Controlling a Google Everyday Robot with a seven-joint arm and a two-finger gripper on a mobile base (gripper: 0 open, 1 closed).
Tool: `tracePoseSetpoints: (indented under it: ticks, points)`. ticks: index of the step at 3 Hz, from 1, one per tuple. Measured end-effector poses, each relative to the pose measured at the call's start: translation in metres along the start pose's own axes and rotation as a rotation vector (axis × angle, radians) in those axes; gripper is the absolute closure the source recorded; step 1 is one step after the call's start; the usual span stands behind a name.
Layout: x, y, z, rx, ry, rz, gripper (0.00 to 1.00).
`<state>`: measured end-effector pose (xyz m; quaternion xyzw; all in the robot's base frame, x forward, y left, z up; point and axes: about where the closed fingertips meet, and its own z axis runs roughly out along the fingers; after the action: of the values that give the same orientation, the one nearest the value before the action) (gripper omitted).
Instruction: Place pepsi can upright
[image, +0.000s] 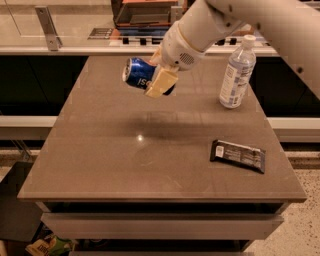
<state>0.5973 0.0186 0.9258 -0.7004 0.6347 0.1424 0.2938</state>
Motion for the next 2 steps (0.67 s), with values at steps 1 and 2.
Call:
tracePoseSetpoints:
  ticks: [1,2]
  points:
    - [-0.0082,0.0090,-0.0183,0.037,-0.226,0.025,1.00]
    - [-0.0170,0.0188,-0.0247,0.020,-0.440,0.087,1.00]
